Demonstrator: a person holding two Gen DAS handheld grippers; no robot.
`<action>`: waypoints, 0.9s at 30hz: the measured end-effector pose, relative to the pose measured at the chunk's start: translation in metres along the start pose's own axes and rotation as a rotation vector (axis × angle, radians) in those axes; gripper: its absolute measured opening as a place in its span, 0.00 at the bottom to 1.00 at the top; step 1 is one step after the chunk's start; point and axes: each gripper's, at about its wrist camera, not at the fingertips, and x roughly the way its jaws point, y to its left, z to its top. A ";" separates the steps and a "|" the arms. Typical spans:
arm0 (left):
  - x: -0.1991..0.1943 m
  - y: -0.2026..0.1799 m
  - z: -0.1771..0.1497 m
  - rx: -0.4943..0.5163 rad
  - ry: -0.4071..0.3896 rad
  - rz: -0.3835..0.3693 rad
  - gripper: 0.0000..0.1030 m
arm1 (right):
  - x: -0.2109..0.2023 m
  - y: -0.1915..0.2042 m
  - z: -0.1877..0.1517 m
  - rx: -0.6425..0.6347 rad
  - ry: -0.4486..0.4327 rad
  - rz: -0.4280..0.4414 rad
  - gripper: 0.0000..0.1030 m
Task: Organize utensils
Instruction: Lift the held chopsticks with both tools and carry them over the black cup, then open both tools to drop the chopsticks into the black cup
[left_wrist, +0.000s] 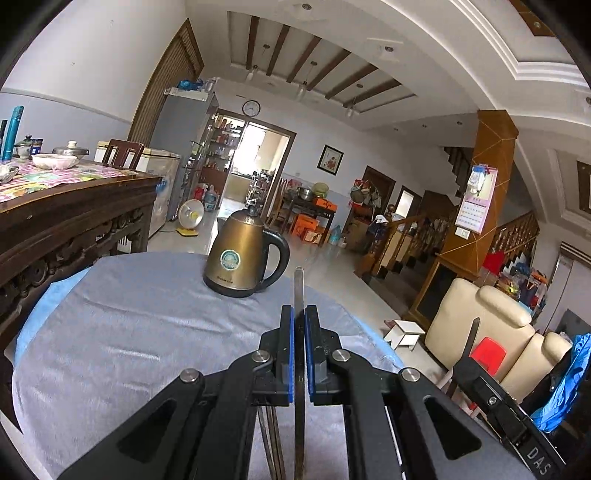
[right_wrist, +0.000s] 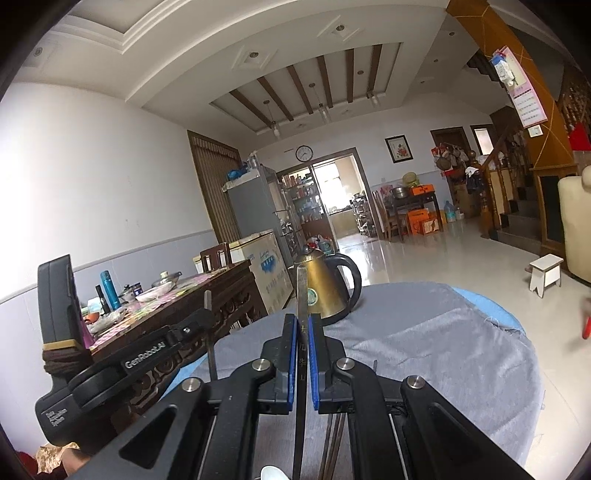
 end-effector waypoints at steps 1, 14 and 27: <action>0.000 0.000 -0.001 0.000 0.003 0.002 0.05 | 0.000 0.000 -0.001 -0.002 0.002 0.001 0.07; 0.005 0.013 -0.009 -0.063 0.053 -0.010 0.05 | 0.002 0.001 -0.011 0.008 0.040 0.001 0.07; 0.008 0.022 -0.015 -0.122 0.073 -0.023 0.05 | -0.001 0.002 -0.018 0.012 0.058 0.013 0.07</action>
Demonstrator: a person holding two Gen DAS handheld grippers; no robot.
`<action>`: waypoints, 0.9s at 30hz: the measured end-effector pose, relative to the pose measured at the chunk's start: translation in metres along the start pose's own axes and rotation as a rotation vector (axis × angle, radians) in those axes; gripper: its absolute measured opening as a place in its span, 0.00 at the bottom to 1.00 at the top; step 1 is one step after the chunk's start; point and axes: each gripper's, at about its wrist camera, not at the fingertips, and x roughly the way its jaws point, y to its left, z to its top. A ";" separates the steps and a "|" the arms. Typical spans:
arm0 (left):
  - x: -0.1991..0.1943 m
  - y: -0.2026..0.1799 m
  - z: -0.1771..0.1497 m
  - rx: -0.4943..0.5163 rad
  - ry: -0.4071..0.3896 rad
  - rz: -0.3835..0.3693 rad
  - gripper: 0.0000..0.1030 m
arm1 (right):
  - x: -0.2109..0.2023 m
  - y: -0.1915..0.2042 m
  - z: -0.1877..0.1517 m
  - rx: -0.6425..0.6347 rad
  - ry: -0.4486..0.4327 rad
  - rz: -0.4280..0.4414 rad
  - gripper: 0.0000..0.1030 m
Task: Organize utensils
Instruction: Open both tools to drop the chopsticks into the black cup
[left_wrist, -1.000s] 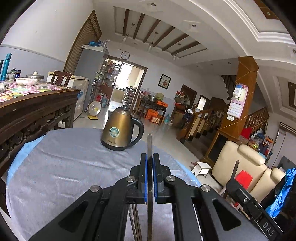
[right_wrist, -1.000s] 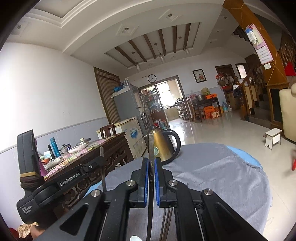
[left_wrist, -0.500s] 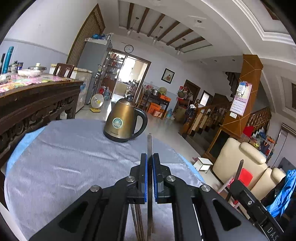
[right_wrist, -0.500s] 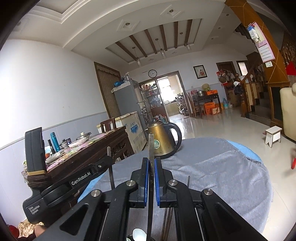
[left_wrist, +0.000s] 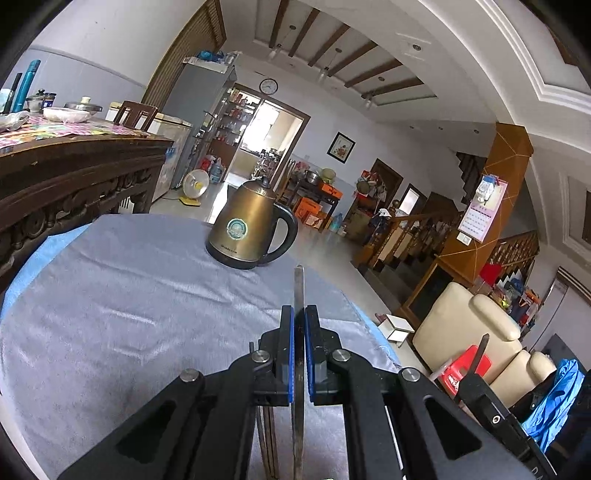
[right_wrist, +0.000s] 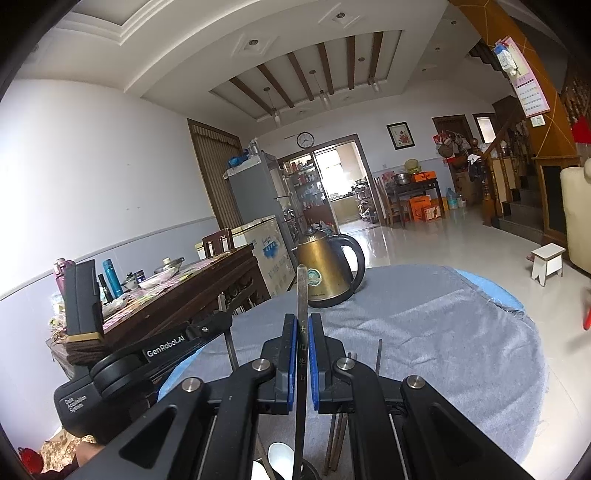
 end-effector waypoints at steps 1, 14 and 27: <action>0.000 0.000 0.000 0.002 0.000 0.000 0.05 | 0.000 0.000 -0.001 -0.001 0.001 0.000 0.07; -0.027 0.012 0.014 0.019 -0.061 0.047 0.10 | 0.001 -0.013 0.002 0.040 0.029 -0.021 0.08; -0.022 0.067 0.020 -0.031 -0.007 0.194 0.11 | 0.008 -0.052 0.001 0.155 0.058 -0.094 0.08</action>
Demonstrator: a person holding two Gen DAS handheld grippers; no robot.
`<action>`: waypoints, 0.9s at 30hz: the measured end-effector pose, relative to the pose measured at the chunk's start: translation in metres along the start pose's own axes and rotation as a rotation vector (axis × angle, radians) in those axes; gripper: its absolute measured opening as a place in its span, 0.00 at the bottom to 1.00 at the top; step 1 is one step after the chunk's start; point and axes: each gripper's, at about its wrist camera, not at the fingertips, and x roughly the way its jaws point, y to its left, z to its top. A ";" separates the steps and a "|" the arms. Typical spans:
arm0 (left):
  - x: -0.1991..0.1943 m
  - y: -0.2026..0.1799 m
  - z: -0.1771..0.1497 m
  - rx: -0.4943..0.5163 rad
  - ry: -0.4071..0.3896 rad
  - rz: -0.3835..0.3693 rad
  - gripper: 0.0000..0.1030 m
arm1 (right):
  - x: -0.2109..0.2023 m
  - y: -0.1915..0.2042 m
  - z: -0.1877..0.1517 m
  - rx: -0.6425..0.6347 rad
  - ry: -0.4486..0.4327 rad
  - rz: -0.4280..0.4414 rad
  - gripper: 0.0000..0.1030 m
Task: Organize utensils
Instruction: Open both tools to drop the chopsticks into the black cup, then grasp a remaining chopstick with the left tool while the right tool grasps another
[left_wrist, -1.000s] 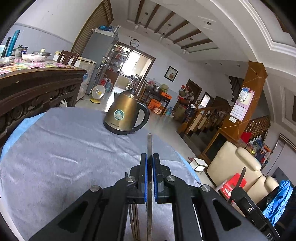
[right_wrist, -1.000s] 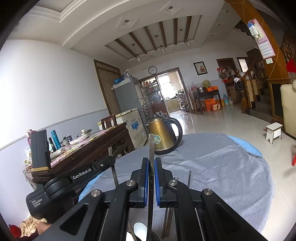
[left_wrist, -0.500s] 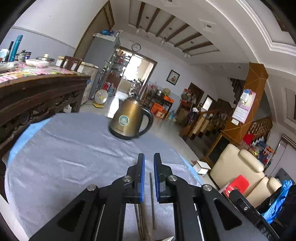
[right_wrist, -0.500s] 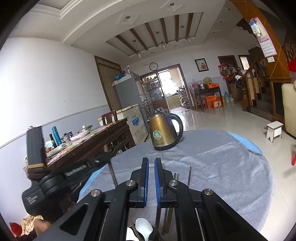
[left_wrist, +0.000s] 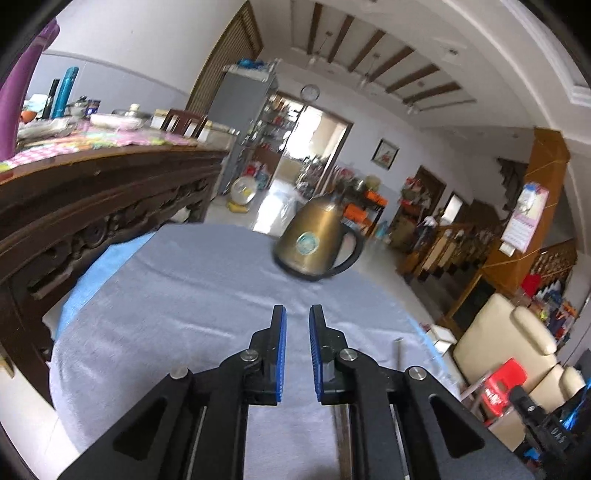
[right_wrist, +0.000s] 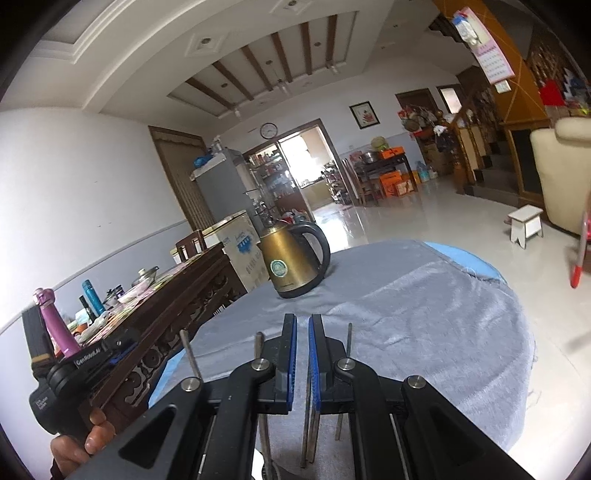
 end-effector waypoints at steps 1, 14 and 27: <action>0.007 0.004 -0.003 -0.002 0.028 0.003 0.11 | 0.002 -0.001 -0.001 0.006 0.007 -0.001 0.08; 0.085 0.014 -0.043 0.048 0.320 -0.039 0.23 | 0.044 -0.037 -0.019 0.116 0.156 -0.029 0.09; 0.175 -0.008 -0.063 0.128 0.515 -0.081 0.38 | 0.118 -0.068 -0.035 0.163 0.362 -0.037 0.10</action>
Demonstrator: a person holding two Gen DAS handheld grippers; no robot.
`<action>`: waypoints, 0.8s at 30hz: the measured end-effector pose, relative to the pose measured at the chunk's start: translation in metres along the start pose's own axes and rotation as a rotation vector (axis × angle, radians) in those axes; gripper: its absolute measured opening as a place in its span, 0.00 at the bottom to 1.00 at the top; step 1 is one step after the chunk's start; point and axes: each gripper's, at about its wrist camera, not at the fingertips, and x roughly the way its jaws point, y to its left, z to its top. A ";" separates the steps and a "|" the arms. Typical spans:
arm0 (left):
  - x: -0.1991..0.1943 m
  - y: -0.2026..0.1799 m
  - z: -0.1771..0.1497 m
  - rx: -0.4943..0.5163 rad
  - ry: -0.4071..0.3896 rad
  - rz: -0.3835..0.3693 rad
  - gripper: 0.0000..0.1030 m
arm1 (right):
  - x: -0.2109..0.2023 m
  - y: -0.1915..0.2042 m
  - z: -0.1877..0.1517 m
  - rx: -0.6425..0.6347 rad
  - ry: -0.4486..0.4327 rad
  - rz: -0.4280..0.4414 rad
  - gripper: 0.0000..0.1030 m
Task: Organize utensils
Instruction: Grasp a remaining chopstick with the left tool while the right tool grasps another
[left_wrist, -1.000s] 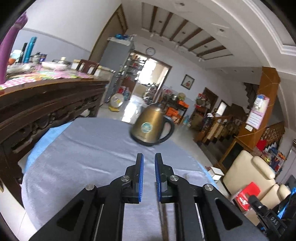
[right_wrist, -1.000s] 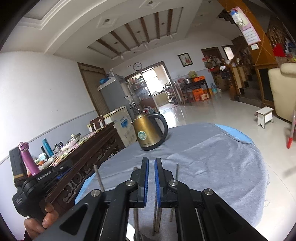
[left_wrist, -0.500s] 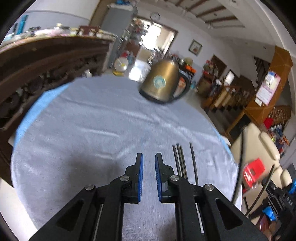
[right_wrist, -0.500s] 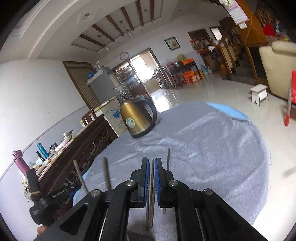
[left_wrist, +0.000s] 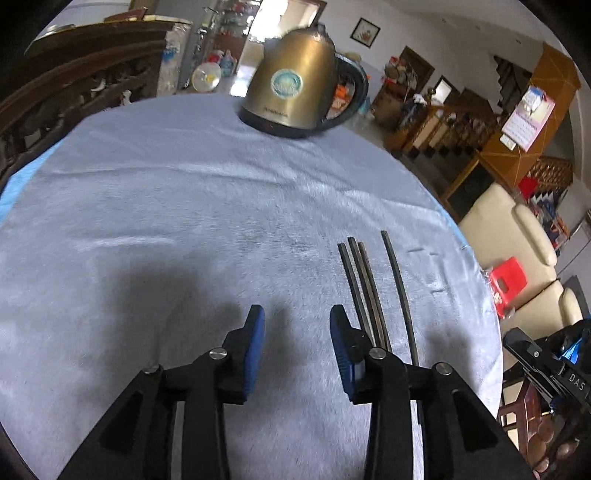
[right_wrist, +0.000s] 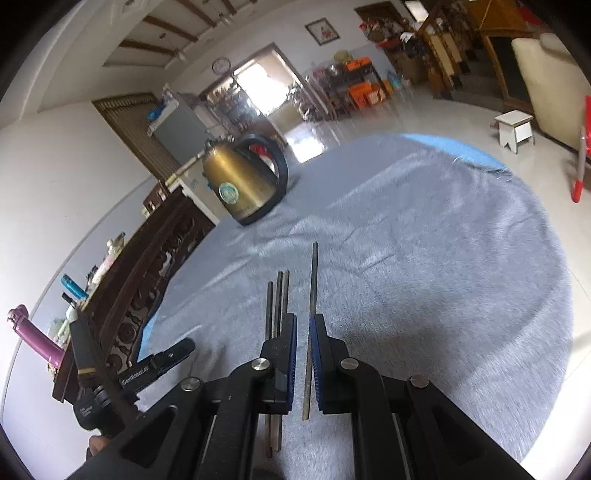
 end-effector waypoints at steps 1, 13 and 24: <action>0.006 -0.003 0.002 0.004 0.010 -0.004 0.39 | 0.009 0.000 0.004 -0.010 0.019 -0.004 0.10; 0.069 -0.035 0.034 0.063 0.110 0.042 0.43 | 0.100 0.003 0.057 -0.146 0.162 -0.070 0.21; 0.093 -0.054 0.049 0.167 0.168 0.126 0.43 | 0.177 0.020 0.091 -0.216 0.350 -0.139 0.22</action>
